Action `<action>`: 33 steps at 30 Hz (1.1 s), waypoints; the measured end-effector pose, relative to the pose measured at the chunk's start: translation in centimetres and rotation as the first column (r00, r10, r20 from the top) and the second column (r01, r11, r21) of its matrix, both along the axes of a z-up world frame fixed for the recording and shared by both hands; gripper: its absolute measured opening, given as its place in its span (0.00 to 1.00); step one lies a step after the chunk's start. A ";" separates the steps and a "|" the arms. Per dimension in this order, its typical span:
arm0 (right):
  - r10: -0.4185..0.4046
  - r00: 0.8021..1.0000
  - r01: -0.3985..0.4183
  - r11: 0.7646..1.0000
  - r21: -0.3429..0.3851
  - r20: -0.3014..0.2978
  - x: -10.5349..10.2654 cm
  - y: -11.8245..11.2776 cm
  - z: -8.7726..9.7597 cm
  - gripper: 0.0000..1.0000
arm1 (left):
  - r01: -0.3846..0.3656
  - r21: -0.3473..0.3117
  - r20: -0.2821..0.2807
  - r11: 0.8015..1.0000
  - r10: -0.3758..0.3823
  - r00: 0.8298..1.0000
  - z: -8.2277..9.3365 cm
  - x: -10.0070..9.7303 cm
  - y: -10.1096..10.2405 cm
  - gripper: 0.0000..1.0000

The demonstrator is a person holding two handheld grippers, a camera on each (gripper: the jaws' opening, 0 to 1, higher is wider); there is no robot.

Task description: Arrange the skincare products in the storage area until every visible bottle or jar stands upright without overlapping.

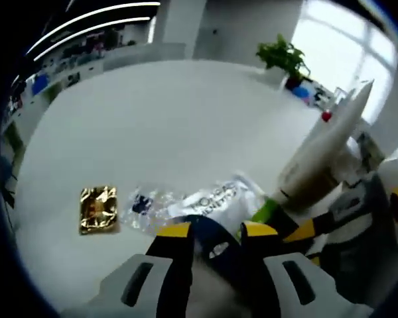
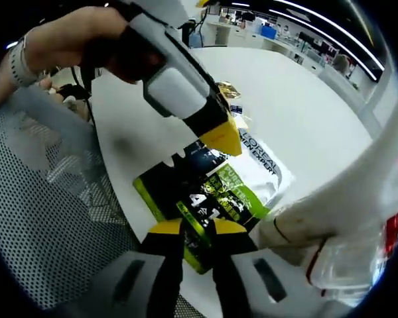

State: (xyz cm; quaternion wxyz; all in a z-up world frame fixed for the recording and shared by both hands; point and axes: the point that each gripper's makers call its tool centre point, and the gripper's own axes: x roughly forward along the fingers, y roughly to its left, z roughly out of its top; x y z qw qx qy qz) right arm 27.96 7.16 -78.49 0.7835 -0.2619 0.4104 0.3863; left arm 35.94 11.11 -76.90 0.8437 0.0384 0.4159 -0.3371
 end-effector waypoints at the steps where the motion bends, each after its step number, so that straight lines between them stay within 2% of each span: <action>1: 0.000 1.000 0.000 1.000 0.000 0.000 0.0 0.0 0.0 0.17 | 0.002 0.002 -0.013 1.000 -0.002 1.000 -0.1 -0.1 0.1 0.25; 5: -0.003 1.000 0.003 1.000 0.003 -0.003 0.0 0.0 0.0 0.17 | 0.002 0.010 -0.034 1.000 -0.002 0.999 -0.2 -0.2 0.1 0.27; 7: -0.002 1.000 0.002 1.000 0.003 -0.004 0.0 0.0 0.0 0.17 | 0.019 0.039 -0.047 0.999 -0.017 0.999 -0.8 -0.5 0.3 0.25; 12: 0.000 1.000 0.000 1.000 0.002 -0.001 0.0 0.0 0.0 0.17 | 0.020 0.054 -0.034 0.998 -0.018 0.999 -1.0 -0.5 0.4 0.23; 20: 0.005 1.000 -0.005 1.000 0.002 -0.002 0.0 0.0 0.0 0.17 | 0.087 0.125 0.021 0.988 -0.090 0.996 -1.2 -0.6 0.4 0.20; 23: 0.005 1.000 -0.005 1.000 0.002 -0.003 0.0 0.0 0.0 0.17 | 0.088 0.126 0.022 0.988 -0.092 0.996 -1.2 -0.7 0.4 0.20; 27: 0.012 1.000 -0.012 1.000 -0.004 -0.002 0.0 0.0 0.0 0.17 | 0.077 0.100 -0.005 0.992 -0.076 0.997 -1.0 -1.0 0.4 0.22; 33: 0.002 1.000 -0.002 1.000 0.003 -0.012 0.0 0.0 0.0 0.17 | 0.071 0.083 -0.009 0.994 -0.071 0.997 0.1 -1.7 1.0 0.26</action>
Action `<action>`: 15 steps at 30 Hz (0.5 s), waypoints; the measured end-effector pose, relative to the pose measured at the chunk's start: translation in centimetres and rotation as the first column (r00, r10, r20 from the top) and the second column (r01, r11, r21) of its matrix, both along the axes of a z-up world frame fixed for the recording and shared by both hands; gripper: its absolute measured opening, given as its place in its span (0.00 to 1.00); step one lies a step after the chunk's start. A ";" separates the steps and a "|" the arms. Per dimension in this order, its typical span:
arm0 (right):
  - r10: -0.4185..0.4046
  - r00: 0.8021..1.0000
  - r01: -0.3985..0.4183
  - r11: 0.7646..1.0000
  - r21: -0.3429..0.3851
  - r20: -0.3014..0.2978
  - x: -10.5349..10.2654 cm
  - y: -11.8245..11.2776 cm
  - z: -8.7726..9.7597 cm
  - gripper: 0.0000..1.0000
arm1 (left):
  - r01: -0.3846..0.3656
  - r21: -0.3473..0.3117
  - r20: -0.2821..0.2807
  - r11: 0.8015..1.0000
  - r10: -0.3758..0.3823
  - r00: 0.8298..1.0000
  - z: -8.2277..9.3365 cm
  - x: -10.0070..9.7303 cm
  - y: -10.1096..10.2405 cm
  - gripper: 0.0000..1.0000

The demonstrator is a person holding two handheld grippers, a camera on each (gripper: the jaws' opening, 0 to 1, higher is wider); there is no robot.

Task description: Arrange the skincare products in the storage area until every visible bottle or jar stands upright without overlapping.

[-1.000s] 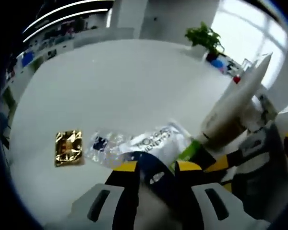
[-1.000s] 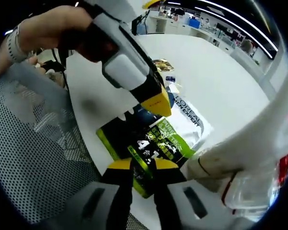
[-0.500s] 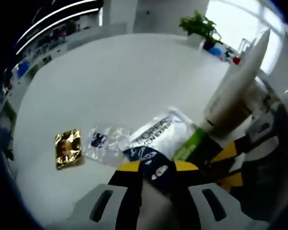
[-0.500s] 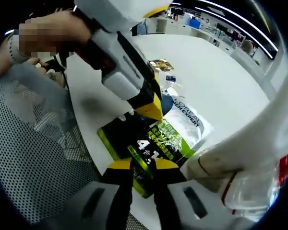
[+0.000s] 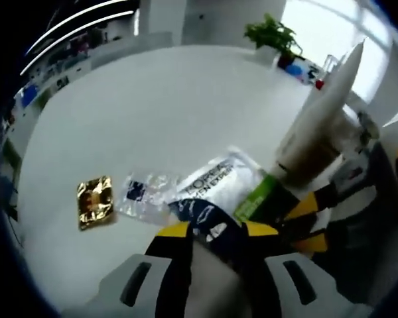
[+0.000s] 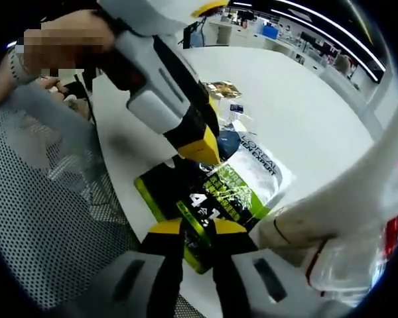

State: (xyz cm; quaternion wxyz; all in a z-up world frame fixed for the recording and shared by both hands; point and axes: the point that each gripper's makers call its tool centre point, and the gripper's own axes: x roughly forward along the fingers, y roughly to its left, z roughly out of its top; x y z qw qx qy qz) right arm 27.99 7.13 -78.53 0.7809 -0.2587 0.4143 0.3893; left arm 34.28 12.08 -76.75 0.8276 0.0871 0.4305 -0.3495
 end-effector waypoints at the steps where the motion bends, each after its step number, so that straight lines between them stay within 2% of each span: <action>1: -0.002 1.000 0.002 1.000 0.001 -0.001 0.0 0.0 0.0 0.17 | 0.005 0.002 0.001 1.000 -0.005 1.000 0.2 -0.1 0.1 0.26; 4: 0.007 1.000 -0.007 1.000 -0.009 0.001 -0.1 0.1 0.0 0.17 | 0.029 0.011 0.016 1.000 -0.029 0.999 0.9 -0.5 0.3 0.26; 12: 0.022 1.000 -0.022 1.000 -0.018 -0.001 0.0 0.1 0.0 0.17 | 0.005 -0.024 0.048 1.000 -0.004 0.999 3.0 -1.2 1.3 0.30; 15: 0.000 1.000 0.000 1.000 -0.018 -0.015 0.1 0.1 0.0 0.17 | 0.001 -0.033 0.067 0.999 0.001 0.998 3.9 -1.6 1.6 0.32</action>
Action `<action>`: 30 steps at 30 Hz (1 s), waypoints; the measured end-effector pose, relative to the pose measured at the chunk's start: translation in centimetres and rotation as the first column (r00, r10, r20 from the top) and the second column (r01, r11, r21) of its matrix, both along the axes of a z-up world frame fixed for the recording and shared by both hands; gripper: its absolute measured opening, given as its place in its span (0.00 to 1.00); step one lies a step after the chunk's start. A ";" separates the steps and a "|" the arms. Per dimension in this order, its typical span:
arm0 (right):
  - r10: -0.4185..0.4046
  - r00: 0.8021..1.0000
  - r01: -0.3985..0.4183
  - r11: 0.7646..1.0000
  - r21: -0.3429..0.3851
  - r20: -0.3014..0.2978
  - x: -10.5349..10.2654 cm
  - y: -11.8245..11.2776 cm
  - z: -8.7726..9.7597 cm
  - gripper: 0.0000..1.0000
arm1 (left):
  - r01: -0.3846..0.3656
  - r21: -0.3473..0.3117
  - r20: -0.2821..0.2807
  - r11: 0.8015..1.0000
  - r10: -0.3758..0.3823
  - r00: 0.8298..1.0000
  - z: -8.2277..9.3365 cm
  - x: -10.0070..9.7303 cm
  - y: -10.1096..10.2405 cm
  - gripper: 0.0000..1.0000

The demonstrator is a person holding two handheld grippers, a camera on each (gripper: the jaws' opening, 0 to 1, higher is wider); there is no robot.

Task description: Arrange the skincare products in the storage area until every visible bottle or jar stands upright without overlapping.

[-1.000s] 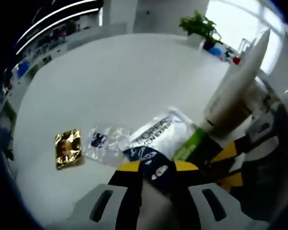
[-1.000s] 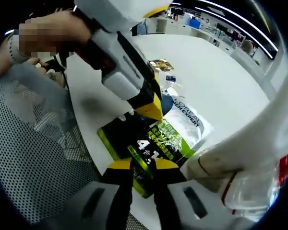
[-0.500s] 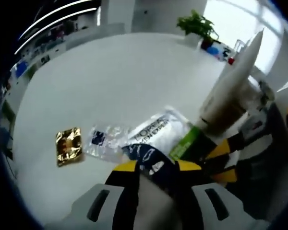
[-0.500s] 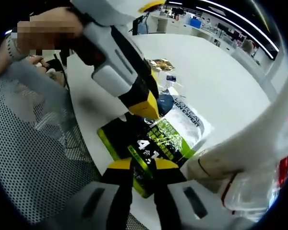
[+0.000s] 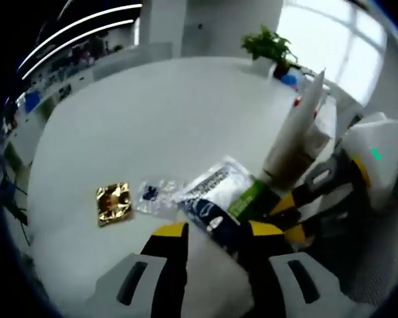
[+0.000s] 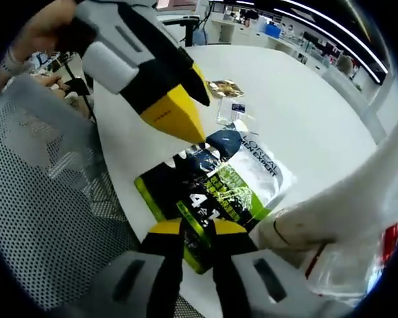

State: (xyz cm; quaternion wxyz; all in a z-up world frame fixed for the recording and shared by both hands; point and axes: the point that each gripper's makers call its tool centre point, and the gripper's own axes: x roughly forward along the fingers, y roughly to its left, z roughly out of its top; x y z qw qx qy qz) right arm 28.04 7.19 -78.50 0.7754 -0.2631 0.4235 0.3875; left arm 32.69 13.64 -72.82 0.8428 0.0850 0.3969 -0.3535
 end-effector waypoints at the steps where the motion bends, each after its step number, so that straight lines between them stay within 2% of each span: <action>1: 0.004 1.000 -0.004 1.000 -0.001 0.000 0.0 0.0 0.0 0.16 | -0.002 -0.004 0.003 1.000 0.002 1.000 0.2 -0.1 0.1 0.32; 5: 0.009 1.000 -0.009 1.000 -0.004 -0.002 0.0 -0.1 0.1 0.16 | -0.005 -0.005 0.012 1.000 0.005 1.000 0.7 -0.7 0.6 0.35; 7: 0.018 1.000 -0.018 1.000 -0.005 0.008 -0.1 0.1 0.4 0.16 | 0.003 0.027 0.014 1.000 -0.004 1.000 0.7 -1.1 1.2 0.35; 10: 0.012 0.999 -0.014 0.998 0.059 0.032 -0.1 0.9 1.9 0.16 | 0.006 0.054 0.025 0.999 -0.007 1.000 0.8 -1.4 1.9 0.37; 16: 0.001 0.996 -0.015 0.988 0.152 0.093 -0.2 1.4 5.4 0.14 | -0.039 0.020 0.045 0.999 0.038 0.998 2.2 -2.0 2.9 0.43; 19: -0.002 0.992 -0.021 0.983 0.182 0.122 -0.2 1.6 7.0 0.19 | -0.044 0.002 0.065 0.999 0.044 0.997 2.9 -2.3 3.0 0.44; 20: -0.002 0.991 -0.023 0.982 0.187 0.131 -0.3 1.5 7.5 0.20 | -0.057 -0.014 0.085 0.998 0.058 0.995 3.2 -1.8 3.2 0.44; 22: -0.004 0.988 -0.026 0.980 0.198 0.151 -0.4 1.5 8.3 0.22 | -0.078 -0.027 0.088 0.997 0.080 0.993 3.6 -1.9 3.4 0.44; 24: -0.006 0.988 -0.028 0.978 0.209 0.156 -0.7 1.4 9.0 0.25 | -0.094 -0.034 0.101 0.995 0.097 0.990 4.0 -2.1 3.7 0.48; 26: -0.020 0.982 -0.024 0.972 0.232 0.185 -0.7 1.4 10.0 0.23 | -0.099 -0.036 0.104 0.994 0.102 0.989 4.3 -2.4 3.9 0.51; 30: -0.056 0.974 0.000 0.968 0.252 0.218 -0.8 0.8 11.4 0.36 | -0.101 -0.005 0.148 0.995 0.100 0.984 4.9 -2.8 4.5 0.51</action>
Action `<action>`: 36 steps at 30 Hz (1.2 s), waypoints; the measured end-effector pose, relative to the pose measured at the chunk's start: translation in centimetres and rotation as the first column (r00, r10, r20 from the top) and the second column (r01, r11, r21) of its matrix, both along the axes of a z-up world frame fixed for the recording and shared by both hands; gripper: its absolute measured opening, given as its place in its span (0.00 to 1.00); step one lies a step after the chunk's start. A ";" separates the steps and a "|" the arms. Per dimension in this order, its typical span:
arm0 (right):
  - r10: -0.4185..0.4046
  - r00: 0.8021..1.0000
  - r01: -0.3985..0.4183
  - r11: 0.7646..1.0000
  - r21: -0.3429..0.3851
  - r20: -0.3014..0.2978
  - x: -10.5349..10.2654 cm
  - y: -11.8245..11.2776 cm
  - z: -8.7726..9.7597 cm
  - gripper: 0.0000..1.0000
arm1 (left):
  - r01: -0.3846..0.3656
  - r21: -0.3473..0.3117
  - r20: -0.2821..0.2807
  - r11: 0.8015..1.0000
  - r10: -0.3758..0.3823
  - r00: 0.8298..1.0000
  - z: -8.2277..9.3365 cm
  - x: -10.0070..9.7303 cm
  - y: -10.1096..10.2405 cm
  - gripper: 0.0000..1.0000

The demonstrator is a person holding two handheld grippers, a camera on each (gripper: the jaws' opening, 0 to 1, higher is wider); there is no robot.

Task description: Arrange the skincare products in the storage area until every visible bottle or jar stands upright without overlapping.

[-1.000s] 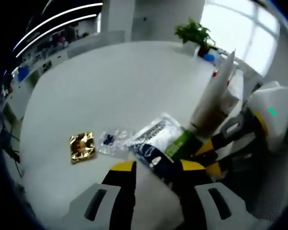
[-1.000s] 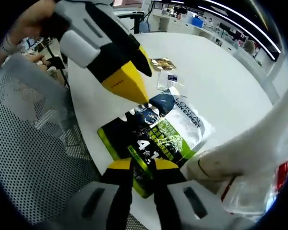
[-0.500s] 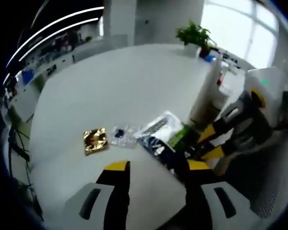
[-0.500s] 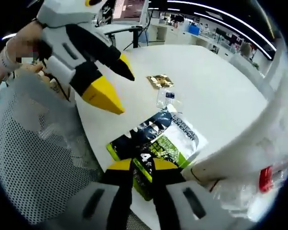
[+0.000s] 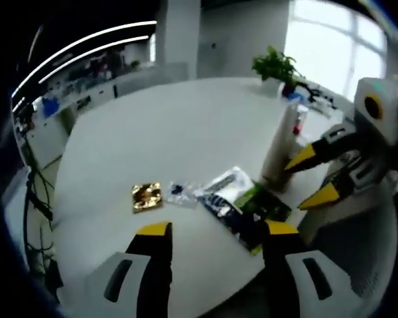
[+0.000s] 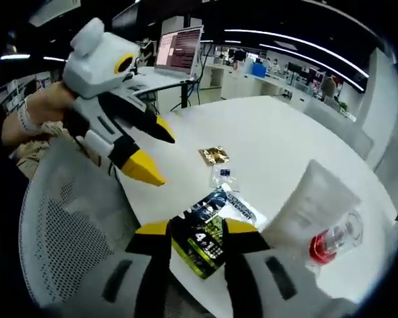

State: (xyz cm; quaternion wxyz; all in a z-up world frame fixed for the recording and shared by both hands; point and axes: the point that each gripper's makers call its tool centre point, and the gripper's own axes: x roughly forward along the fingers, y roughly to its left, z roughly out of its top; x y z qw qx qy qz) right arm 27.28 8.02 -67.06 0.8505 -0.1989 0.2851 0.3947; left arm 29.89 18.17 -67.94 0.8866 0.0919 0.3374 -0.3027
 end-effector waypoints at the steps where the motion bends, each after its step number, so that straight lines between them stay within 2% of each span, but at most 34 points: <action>1: -0.010 1.000 0.010 1.000 0.001 0.016 0.1 -0.3 0.4 0.37 | -0.001 -0.002 -0.001 1.000 0.001 1.000 0.1 -0.1 0.1 0.52; 4: -0.032 0.999 0.032 0.999 0.015 0.009 -0.1 -0.9 1.2 0.43 | -0.011 -0.016 0.013 1.000 0.012 1.000 0.8 -0.4 0.3 0.56; 6: -0.053 0.998 0.053 0.998 -0.015 0.024 0.0 -1.6 1.5 0.46 | -0.013 -0.029 0.020 1.000 0.014 1.000 1.3 -0.6 0.4 0.56; 8: -0.068 0.997 0.068 0.998 -0.013 0.038 0.1 -2.0 1.9 0.49 | 0.001 -0.075 0.078 0.997 0.005 0.997 2.5 -0.3 -0.2 0.56; 9: -0.073 0.997 0.073 0.997 -0.009 0.038 0.1 -2.2 2.1 0.51 | -0.005 -0.109 0.087 0.994 0.015 0.996 3.0 -0.4 -0.4 0.56; 10: -0.084 0.996 0.084 0.996 -0.006 0.042 0.1 -2.3 2.3 0.53 | -0.004 -0.115 0.078 0.993 0.013 0.997 3.1 -0.6 -0.5 0.57; 13: -0.108 0.992 0.109 0.994 -0.012 0.072 0.2 -3.1 3.1 0.60 | -0.003 -0.105 0.095 0.994 0.013 0.995 3.5 -0.8 -0.4 0.63; 16: -0.139 0.986 0.140 0.990 -0.006 0.096 0.3 -3.9 4.1 0.66 | -0.005 -0.084 0.111 0.996 0.014 0.994 3.8 -0.9 0.0 0.65; 21: -0.193 0.977 0.193 0.981 0.005 0.091 0.5 -5.2 4.7 0.76 | -0.022 -0.106 0.102 0.994 0.033 0.994 4.0 -1.1 0.4 0.71; 29: -0.235 0.969 0.234 0.972 0.021 0.071 0.6 -6.9 4.5 0.96 | -0.027 -0.109 0.082 0.994 0.037 0.996 3.7 -1.3 0.9 0.78; 36: -0.245 0.967 0.244 0.970 0.019 0.066 0.6 -7.7 4.2 0.99 | -0.028 -0.107 0.070 0.994 0.035 0.997 3.5 -1.3 1.1 0.82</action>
